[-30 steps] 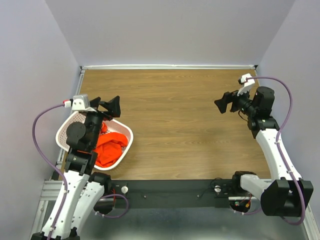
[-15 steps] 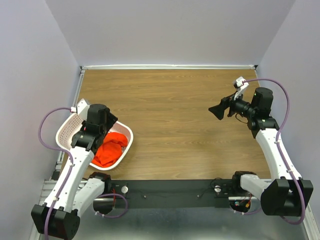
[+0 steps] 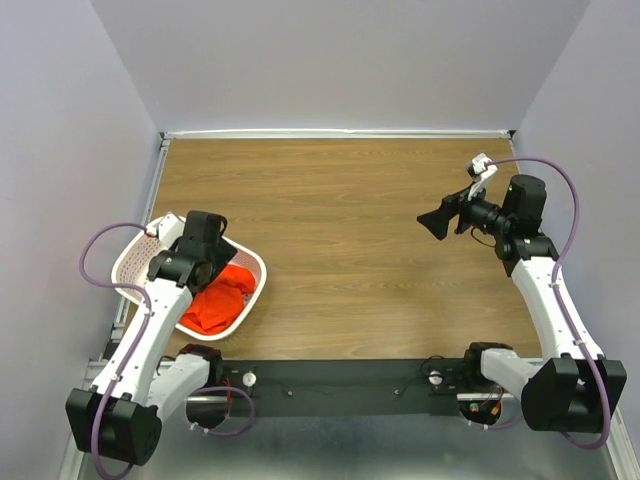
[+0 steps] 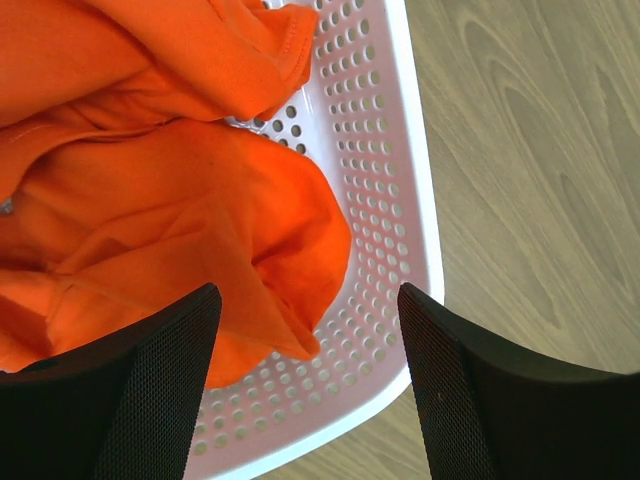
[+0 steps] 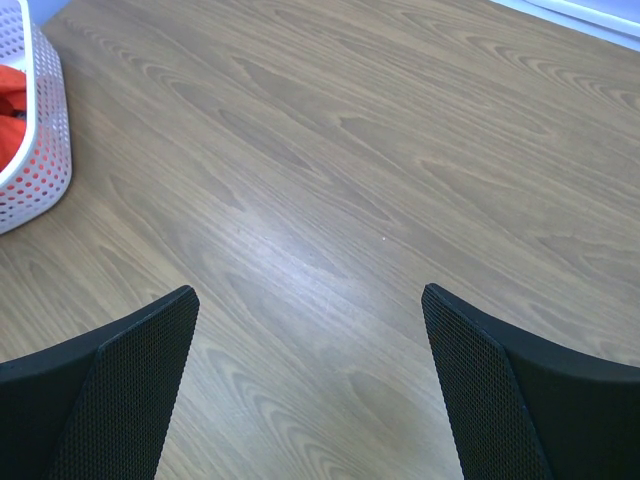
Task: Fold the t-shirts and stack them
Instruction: Grab the tshirt from the pile, then move the tshirt to the center of the board
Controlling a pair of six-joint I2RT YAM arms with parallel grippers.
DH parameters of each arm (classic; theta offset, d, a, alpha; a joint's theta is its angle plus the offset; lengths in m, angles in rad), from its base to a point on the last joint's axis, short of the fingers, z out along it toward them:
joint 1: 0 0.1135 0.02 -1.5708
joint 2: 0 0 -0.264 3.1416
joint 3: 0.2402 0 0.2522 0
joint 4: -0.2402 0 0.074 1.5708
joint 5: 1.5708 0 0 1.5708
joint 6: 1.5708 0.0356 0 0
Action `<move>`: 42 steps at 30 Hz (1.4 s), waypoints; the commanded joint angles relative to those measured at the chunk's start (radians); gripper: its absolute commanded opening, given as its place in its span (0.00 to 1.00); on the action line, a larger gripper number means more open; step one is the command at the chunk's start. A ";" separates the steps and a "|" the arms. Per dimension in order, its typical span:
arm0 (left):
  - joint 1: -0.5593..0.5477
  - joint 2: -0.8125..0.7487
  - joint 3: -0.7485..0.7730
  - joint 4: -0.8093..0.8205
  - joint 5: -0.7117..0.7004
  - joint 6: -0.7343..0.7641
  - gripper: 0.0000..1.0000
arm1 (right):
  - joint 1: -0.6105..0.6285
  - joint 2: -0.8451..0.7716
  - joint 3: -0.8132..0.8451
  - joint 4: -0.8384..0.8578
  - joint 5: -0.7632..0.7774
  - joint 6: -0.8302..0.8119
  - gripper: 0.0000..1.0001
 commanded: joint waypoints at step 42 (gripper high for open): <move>-0.225 0.346 1.051 1.220 0.974 0.316 0.00 | 0.000 -0.026 -0.010 -0.031 0.057 -0.027 1.00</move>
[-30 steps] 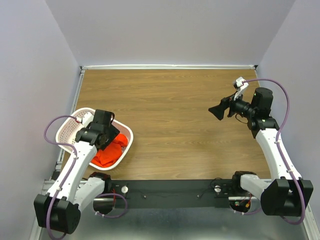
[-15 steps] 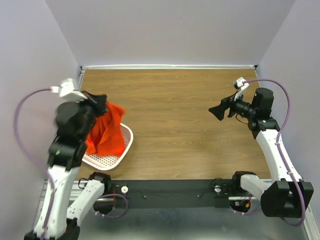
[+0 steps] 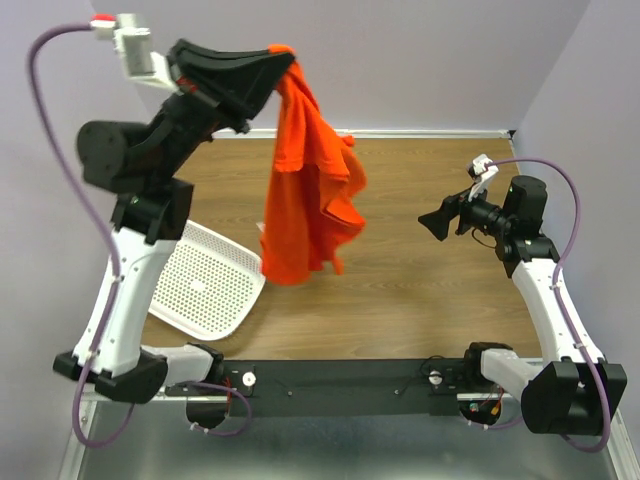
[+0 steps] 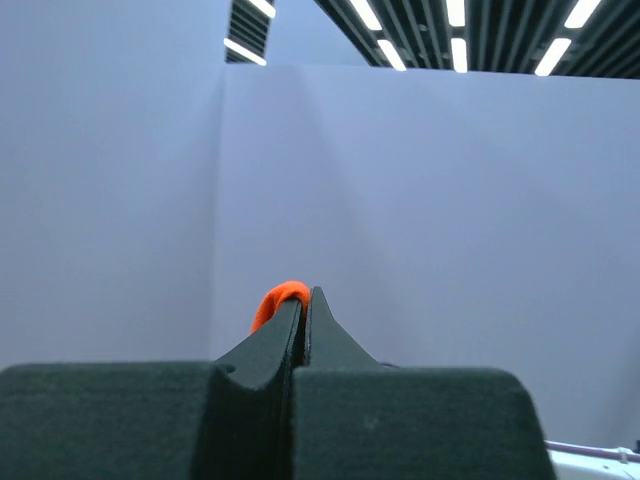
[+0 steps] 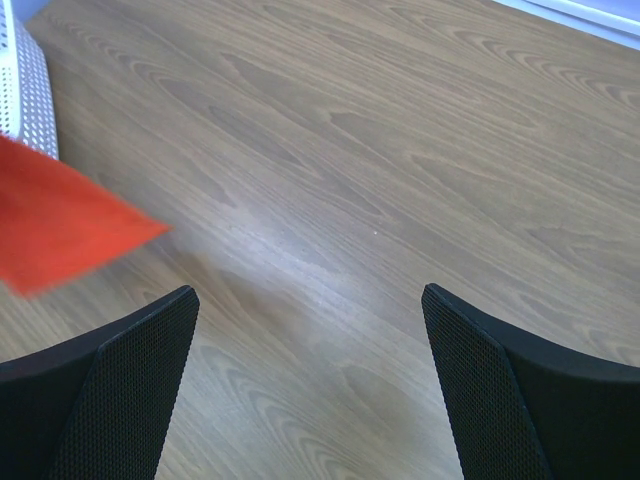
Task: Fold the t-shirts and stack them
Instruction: Move the tshirt to the center of the board
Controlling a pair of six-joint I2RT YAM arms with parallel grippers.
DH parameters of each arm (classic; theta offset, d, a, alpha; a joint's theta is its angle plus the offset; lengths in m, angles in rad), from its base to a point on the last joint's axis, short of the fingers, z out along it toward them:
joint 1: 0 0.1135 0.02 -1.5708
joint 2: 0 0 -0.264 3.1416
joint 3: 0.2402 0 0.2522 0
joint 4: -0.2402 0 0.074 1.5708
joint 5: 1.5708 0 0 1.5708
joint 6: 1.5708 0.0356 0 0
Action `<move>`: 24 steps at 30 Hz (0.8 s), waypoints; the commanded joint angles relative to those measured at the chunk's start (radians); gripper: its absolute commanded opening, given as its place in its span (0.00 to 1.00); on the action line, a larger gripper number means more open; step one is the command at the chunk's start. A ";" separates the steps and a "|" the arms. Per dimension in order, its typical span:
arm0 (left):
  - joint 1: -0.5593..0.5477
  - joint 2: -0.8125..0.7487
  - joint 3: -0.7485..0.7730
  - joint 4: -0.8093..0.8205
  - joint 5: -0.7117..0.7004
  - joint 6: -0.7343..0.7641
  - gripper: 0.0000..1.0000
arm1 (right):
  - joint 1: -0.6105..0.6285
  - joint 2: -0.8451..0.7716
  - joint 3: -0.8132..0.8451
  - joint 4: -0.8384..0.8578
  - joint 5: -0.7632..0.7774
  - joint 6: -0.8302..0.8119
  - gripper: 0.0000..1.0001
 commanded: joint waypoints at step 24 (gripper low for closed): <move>-0.143 0.299 -0.227 0.015 0.013 0.145 0.00 | 0.000 -0.026 -0.009 -0.017 0.086 -0.046 1.00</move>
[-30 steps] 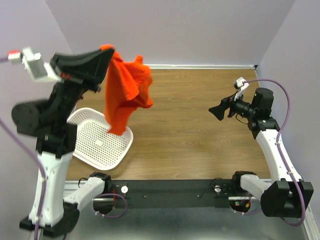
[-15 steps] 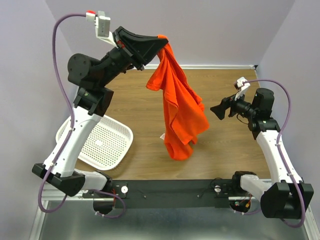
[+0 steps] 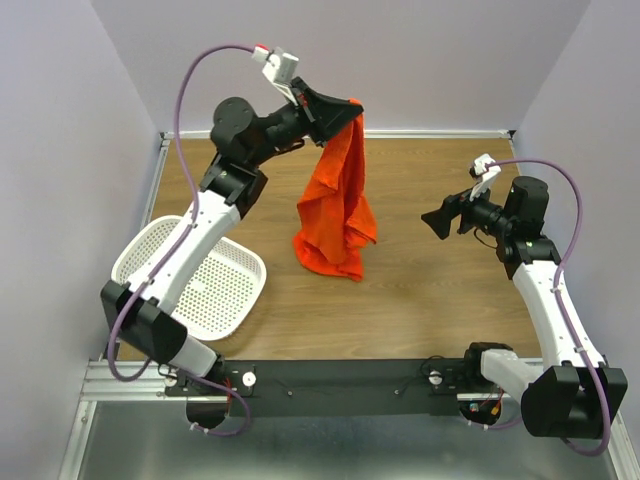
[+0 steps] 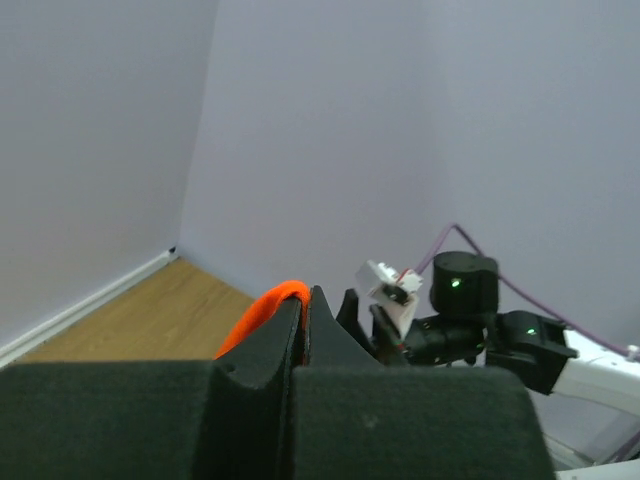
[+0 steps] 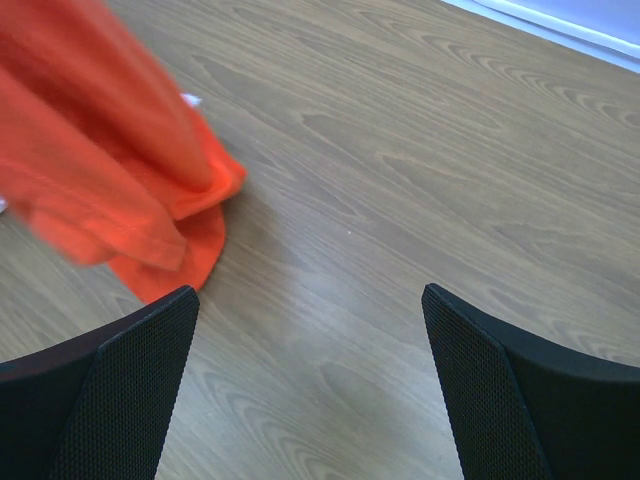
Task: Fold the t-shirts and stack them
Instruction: Move the tshirt to the center of the board
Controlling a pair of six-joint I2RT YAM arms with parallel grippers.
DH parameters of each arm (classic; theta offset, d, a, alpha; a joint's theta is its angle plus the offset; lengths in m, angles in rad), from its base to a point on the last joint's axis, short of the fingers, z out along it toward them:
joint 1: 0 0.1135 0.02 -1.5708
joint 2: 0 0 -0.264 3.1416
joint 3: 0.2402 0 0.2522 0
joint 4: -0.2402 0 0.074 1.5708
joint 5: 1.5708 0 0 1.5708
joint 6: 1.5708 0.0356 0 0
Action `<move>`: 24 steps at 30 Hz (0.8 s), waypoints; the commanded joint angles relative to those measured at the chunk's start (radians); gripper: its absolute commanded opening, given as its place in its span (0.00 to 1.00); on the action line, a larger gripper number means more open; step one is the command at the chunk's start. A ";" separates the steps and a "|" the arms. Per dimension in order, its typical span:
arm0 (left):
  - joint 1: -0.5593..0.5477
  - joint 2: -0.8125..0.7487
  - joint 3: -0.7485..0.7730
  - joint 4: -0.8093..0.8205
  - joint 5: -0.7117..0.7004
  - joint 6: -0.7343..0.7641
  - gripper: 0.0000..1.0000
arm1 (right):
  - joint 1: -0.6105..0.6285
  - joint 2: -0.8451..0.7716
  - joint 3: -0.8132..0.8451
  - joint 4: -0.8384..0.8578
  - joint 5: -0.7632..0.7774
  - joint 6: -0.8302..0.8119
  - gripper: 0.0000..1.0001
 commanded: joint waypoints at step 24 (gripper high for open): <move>-0.036 -0.358 -0.489 -0.356 -0.806 0.450 0.91 | 0.000 0.041 -0.037 -0.038 -0.150 -0.097 1.00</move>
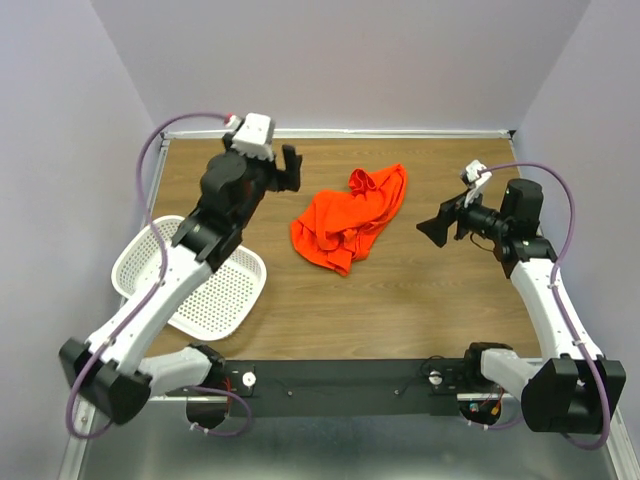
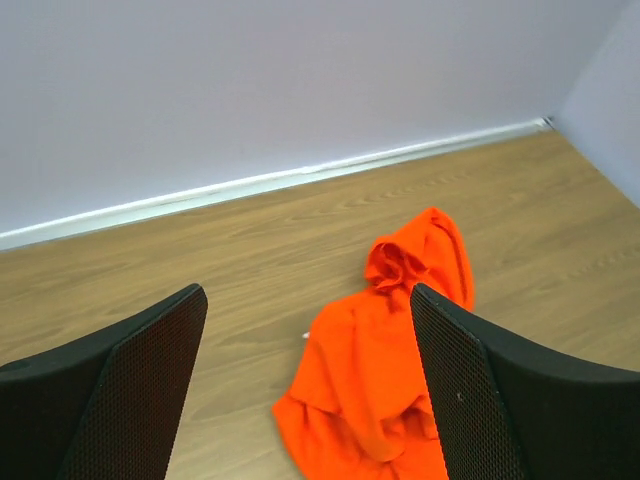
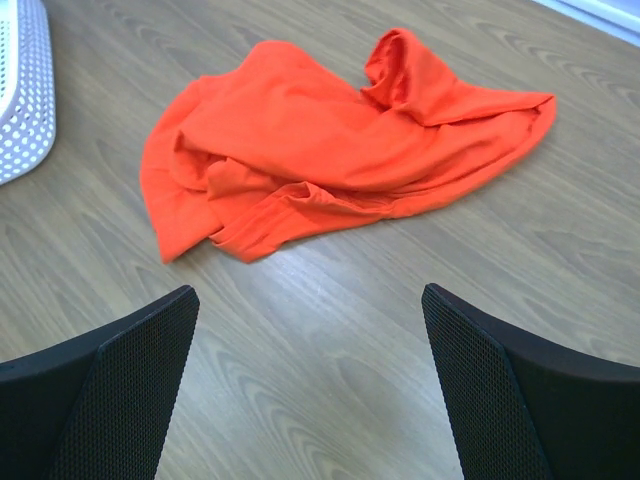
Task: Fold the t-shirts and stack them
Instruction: Move the tshirt to the center of the board, then flatten the tshirt out
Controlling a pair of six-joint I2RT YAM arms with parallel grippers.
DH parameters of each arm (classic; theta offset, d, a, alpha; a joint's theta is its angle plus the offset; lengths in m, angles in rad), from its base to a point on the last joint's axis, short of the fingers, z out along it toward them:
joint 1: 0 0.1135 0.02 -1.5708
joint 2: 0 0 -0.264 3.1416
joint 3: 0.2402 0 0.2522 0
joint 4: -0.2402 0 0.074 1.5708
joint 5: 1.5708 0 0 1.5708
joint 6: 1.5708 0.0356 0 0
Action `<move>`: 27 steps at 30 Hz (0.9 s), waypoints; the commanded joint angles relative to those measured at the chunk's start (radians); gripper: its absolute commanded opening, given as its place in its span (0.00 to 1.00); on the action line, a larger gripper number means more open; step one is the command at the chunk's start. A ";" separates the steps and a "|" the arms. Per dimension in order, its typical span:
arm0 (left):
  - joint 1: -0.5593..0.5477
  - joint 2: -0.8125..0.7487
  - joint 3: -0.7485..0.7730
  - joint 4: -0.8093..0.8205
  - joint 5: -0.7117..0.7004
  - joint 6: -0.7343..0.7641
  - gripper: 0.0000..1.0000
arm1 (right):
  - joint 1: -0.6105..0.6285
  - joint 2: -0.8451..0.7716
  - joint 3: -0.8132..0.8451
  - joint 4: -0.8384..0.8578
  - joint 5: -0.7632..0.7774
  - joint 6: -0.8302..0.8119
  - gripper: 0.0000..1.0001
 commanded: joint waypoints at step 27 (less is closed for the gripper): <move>0.135 -0.229 -0.406 -0.347 -0.341 -0.806 0.98 | 0.001 0.111 -0.039 -0.070 -0.225 -0.136 1.00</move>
